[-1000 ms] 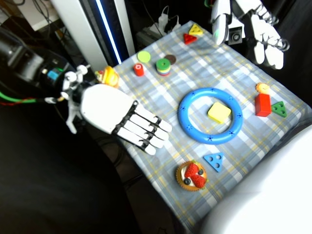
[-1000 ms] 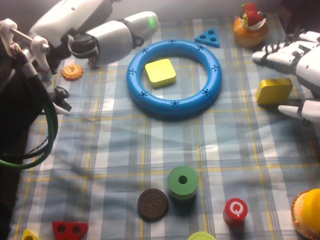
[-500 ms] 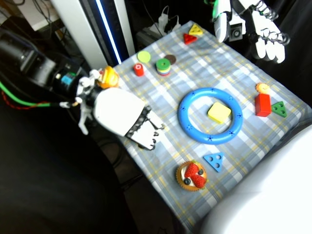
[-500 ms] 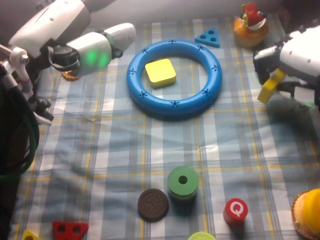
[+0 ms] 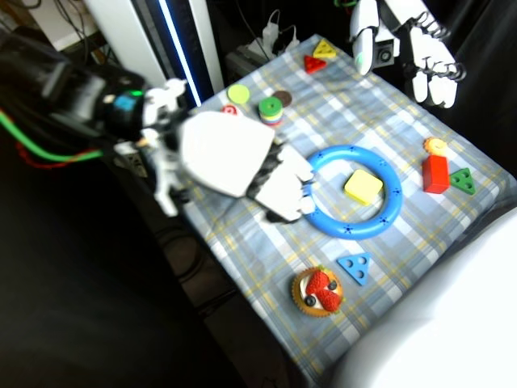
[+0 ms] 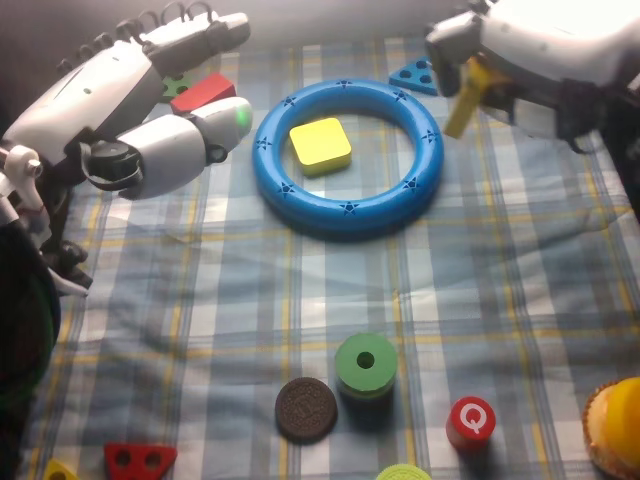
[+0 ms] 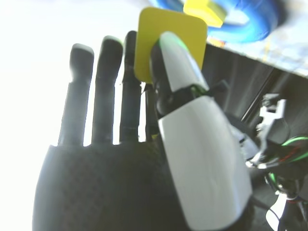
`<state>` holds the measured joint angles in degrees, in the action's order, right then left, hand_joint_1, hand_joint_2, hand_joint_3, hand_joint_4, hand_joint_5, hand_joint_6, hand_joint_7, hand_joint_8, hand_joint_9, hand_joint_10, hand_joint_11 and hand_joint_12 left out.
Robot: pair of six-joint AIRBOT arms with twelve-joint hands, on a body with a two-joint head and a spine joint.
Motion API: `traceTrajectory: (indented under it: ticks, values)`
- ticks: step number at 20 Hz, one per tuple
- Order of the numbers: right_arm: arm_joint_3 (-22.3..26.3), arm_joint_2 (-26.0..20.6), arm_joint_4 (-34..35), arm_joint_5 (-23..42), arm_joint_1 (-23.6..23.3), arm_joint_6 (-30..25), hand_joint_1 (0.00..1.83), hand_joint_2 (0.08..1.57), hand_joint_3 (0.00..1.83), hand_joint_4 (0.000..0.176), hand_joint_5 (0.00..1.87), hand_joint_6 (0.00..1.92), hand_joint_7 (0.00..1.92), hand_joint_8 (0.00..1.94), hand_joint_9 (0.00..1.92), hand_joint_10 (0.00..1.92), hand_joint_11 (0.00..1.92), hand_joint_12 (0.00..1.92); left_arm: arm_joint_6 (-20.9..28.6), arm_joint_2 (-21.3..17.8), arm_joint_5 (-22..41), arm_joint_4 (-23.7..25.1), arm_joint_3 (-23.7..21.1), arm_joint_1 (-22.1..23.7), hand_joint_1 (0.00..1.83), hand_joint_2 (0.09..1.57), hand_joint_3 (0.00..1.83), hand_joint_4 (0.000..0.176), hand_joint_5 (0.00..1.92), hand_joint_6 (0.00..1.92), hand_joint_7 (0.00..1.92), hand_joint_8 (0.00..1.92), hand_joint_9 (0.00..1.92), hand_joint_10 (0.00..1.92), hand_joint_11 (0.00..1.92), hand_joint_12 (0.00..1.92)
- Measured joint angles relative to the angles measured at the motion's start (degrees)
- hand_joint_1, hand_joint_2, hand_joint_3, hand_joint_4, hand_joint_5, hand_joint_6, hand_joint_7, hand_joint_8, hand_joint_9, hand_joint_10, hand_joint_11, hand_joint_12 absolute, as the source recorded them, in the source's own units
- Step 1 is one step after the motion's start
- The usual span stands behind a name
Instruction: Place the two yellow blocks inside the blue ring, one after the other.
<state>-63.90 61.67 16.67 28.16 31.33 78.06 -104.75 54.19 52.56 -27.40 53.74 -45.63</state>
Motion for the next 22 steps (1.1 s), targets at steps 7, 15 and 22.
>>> traceTrajectory:
  ticks: [7,15,22]
  values:
    - [-7.56,9.90,-0.11,-5.55,-2.23,0.02,1.21,1.24,0.00,0.000,0.68,1.29,0.83,1.40,0.66,1.35,0.45,1.70,0.11,-0.15,1.01,-0.13,-0.11,-0.57,0.57,1.45,0.01,0.011,0.42,0.02,0.28,0.01,0.20,0.02,0.00,1.03]
    - [-9.31,11.45,1.40,-8.31,-2.23,0.11,0.73,1.25,0.00,0.025,0.09,0.00,0.31,0.05,0.21,0.45,0.00,1.24,0.79,-0.13,1.09,-0.59,-0.11,-0.98,0.66,1.48,0.00,0.000,0.47,0.00,0.32,0.01,0.23,0.01,0.00,0.93]
    - [-1.33,4.28,1.49,-3.89,-2.60,0.04,0.60,1.29,0.00,0.018,0.00,0.00,0.07,0.00,0.10,0.22,0.00,0.82,0.92,-0.24,1.42,-1.07,-0.24,-1.46,0.63,1.46,0.00,0.000,0.45,0.00,0.32,0.00,0.24,0.01,0.00,1.21]
